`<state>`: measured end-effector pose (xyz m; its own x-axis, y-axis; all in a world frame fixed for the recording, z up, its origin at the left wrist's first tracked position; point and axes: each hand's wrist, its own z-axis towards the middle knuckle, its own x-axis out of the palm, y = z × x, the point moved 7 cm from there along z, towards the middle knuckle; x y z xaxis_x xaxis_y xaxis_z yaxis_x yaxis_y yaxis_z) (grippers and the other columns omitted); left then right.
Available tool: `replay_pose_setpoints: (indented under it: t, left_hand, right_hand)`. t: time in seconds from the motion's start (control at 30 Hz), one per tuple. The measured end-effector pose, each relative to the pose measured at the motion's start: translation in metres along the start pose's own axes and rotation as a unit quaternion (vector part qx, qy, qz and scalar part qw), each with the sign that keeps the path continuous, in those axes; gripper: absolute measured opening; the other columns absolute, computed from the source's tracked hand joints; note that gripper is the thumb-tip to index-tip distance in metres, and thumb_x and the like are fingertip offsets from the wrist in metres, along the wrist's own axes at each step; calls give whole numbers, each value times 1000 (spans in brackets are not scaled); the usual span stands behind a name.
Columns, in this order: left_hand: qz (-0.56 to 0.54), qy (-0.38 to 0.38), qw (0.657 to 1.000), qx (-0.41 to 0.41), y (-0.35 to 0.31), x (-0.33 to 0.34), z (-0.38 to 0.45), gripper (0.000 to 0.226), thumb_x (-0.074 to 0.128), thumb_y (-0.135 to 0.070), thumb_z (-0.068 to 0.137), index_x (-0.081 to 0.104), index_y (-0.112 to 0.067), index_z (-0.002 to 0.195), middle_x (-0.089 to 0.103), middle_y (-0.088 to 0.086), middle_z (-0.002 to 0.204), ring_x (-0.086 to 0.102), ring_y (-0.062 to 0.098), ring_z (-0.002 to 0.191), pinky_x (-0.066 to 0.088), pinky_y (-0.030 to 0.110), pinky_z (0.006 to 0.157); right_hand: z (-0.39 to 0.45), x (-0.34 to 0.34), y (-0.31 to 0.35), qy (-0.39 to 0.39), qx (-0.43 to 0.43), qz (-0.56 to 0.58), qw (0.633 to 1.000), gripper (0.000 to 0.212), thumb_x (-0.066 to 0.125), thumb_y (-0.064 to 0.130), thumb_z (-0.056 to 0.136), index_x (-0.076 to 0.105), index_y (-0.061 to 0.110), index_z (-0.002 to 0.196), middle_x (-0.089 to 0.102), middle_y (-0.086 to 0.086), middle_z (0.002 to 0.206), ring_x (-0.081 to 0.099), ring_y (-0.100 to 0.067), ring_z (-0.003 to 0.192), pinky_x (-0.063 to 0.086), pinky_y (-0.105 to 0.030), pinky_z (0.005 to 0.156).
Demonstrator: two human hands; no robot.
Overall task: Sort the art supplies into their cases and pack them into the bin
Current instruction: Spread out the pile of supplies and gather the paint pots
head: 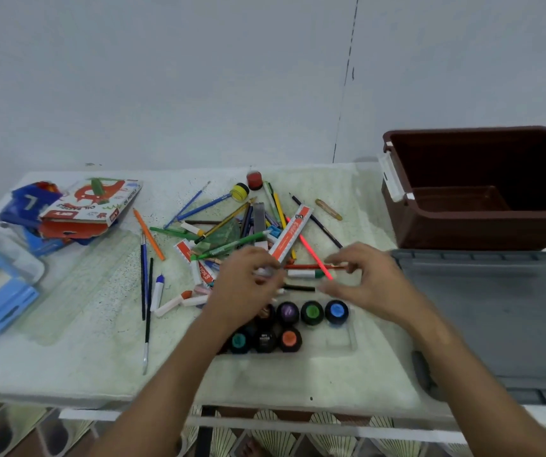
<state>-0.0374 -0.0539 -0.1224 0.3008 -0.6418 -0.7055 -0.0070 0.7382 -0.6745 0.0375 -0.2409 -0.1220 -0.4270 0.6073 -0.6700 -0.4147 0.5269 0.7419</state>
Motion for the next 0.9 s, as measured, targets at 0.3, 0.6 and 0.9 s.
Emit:
replay_pose_setpoints:
  t: [0.3, 0.6, 0.9]
  left_hand:
    - [84, -47, 984, -151, 84, -68, 143, 50, 70, -39, 82, 59, -13, 123, 60, 6, 109, 52, 16, 94, 38, 25, 79]
    - [86, 77, 973, -201, 129, -24, 187, 66, 72, -49, 78, 57, -11, 130, 60, 8, 121, 55, 22, 111, 43, 29, 89]
    - [10, -3, 985, -171, 111, -48, 167, 27, 74, -38, 77, 72, -24, 100, 64, -4, 86, 58, 14, 79, 38, 20, 59]
  right_hand:
    - [198, 14, 43, -14, -56, -17, 998, 44, 78, 31, 76, 64, 18, 116, 65, 0, 112, 59, -11, 89, 41, -11, 67]
    - [284, 72, 6, 87, 0, -92, 992, 71, 76, 27, 78, 45, 12, 139, 54, -7, 133, 50, -24, 119, 40, -30, 96]
    - [267, 62, 36, 38, -59, -62, 996, 40, 74, 20, 73, 67, 11, 112, 66, -5, 109, 58, -18, 98, 48, -28, 84]
